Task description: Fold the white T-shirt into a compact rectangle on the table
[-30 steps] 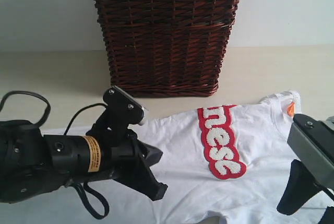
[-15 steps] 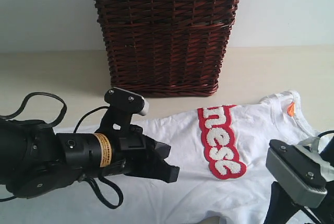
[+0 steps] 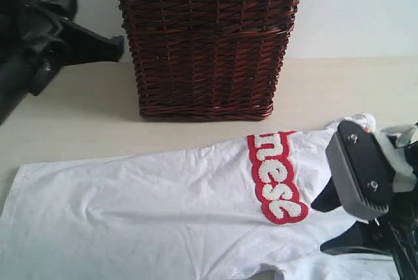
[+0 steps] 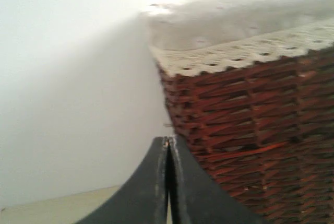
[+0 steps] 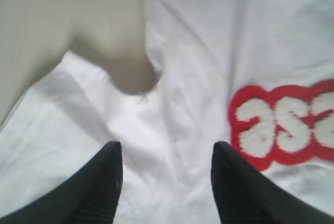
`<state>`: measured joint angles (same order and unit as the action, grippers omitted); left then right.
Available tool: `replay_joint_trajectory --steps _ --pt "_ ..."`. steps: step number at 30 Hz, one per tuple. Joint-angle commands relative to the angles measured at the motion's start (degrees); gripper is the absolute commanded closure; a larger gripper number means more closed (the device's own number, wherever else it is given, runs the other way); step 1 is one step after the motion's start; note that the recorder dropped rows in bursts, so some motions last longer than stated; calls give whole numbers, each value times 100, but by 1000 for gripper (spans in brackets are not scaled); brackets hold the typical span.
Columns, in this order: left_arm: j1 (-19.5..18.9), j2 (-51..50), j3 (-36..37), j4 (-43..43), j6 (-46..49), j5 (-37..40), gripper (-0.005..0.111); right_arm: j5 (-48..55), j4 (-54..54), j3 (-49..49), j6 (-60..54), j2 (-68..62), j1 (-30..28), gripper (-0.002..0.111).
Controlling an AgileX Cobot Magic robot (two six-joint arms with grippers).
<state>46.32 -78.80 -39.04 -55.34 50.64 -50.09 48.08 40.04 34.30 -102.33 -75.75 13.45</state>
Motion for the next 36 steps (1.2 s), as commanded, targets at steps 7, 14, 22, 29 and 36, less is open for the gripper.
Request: replay_joint_trajectory --steps 7,14,22,29,36 --pt "10 1792 1003 1766 391 1504 107 -2 147 157 1538 2376 20 58" --pt "-102 3407 1018 1850 276 2122 107 -450 247 438 2804 4295 20 58" --pt "-1328 4723 1628 447 1511 2232 107 -631 -157 438 3850 5874 20 58" --pt "-2238 5237 2318 -1718 2849 3471 107 -438 -308 438 3862 6445 20 58" --pt "-2403 5338 2978 -1771 2738 3406 107 148 -316 438 3890 6578 20 58"
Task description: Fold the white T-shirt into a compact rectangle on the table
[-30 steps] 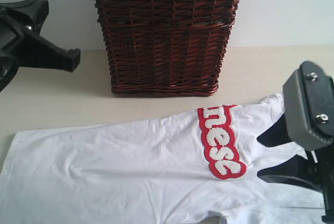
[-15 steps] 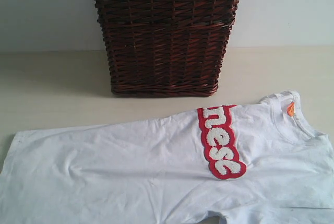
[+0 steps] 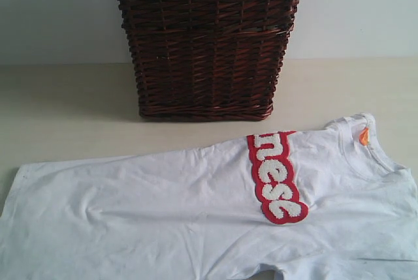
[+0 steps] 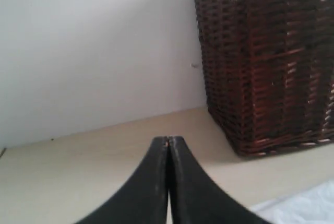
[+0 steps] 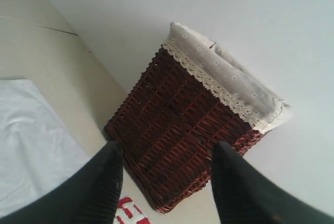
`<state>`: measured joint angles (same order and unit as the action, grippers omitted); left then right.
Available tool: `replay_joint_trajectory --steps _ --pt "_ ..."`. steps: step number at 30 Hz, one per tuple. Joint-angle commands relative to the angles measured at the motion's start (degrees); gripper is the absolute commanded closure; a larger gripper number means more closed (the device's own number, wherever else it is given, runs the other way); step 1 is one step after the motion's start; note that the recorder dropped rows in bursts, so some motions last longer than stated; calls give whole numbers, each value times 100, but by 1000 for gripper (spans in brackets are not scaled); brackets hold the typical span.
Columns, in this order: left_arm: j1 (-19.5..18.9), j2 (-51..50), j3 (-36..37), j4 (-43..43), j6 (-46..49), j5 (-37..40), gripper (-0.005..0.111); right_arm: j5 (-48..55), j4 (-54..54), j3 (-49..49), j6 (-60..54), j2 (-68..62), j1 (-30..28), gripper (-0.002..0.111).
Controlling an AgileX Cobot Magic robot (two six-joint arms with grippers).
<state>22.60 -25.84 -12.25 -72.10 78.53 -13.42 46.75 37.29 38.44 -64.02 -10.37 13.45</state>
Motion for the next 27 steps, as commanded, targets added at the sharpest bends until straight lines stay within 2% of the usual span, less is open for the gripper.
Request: replay_joint_trajectory --steps 1,5,23,25,27 --pt "-31 42 362 -95 -50 -381 107 298 -41 24 153 40 20 58" --pt "-31 42 410 -95 -50 -701 107 287 -41 24 420 40 20 58" --pt "-42 151 444 -63 -50 -479 107 241 -41 24 420 40 20 58" --pt "-280 439 502 -63 -50 -338 107 226 -41 24 420 40 20 58" --pt "-770 813 539 -63 -50 -8 107 172 -83 24 420 40 20 58"
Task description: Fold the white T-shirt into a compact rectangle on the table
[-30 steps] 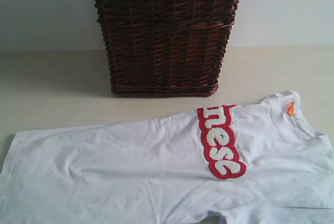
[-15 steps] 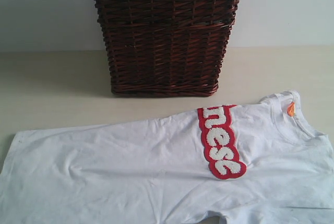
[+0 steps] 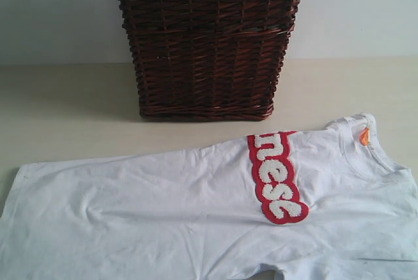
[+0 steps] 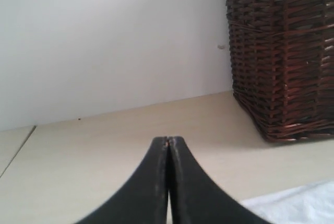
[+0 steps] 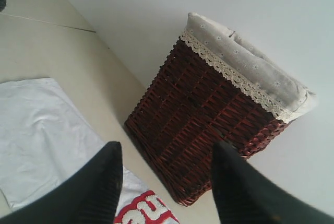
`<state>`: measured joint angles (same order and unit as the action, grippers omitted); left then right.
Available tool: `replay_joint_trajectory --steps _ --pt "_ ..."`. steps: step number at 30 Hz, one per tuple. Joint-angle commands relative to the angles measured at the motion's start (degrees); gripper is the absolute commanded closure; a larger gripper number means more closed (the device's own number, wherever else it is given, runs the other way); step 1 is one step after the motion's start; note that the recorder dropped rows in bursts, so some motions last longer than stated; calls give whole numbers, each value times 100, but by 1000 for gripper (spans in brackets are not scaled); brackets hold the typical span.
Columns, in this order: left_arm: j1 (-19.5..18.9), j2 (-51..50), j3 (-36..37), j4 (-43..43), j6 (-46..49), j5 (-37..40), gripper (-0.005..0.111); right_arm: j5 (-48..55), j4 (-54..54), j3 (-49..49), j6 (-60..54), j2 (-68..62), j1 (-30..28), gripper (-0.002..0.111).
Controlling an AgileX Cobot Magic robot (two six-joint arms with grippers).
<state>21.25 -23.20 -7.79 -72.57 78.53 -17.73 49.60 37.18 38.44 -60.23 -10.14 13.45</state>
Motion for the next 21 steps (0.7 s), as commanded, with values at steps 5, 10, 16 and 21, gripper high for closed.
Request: replay_joint_trajectory --steps 5,10,16,21 --pt "-2215 2040 268 -15 -50 428 107 -158 -369 24 41 16 20 58" --pt "-2251 2320 355 -15 -50 405 107 -168 -369 24 41 16 20 58" --pt "-2276 2320 779 0 -77 3267 107 -178 -493 24 29 16 20 58" --pt "-2301 2320 779 -119 -77 1893 107 -195 -1252 -293 778 -28 9 58"
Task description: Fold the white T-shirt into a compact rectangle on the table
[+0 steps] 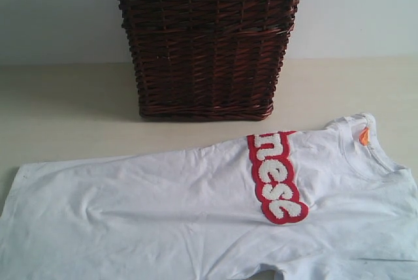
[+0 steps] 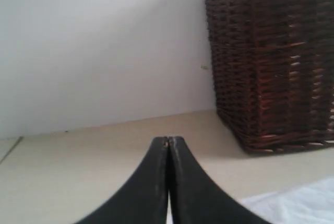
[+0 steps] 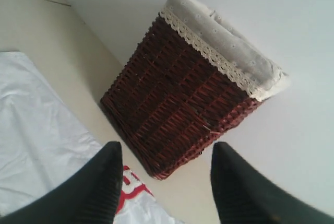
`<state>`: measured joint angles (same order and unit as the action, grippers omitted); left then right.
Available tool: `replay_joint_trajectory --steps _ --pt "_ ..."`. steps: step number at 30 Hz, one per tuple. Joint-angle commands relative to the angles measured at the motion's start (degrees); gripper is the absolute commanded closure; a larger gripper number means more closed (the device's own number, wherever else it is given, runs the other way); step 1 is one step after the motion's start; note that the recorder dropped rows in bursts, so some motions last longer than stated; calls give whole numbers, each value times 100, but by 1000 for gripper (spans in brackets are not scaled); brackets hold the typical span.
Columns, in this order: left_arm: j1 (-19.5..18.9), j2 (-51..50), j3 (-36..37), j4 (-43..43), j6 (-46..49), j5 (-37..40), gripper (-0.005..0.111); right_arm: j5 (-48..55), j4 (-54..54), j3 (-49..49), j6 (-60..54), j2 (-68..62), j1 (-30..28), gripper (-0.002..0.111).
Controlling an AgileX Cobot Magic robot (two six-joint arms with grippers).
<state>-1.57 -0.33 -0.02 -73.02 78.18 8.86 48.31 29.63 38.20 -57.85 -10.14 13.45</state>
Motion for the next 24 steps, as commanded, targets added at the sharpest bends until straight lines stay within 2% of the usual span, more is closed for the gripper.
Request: replay_joint_trajectory --steps 1,7,13,16,18,24 --pt "-19 33 2 -110 -42 -853 107 -66 -634 -418 574 -50 9 58" --pt "-19 33 2 -99 -42 -886 107 -122 -803 -1209 560 -672 9 58" --pt "-19 33 2 -99 -42 -886 107 -1181 -1921 -1328 719 -2169 9 58" --pt "-19 33 2 -99 -42 -886 107 -1444 -2041 -1328 762 -3009 9 61" --pt "-19 33 2 -99 -42 -886 107 -1264 -1911 -1328 762 -3533 9 63" --pt "-19 33 2 -89 -42 -886 107 519 -1738 -697 512 -5754 9 68"
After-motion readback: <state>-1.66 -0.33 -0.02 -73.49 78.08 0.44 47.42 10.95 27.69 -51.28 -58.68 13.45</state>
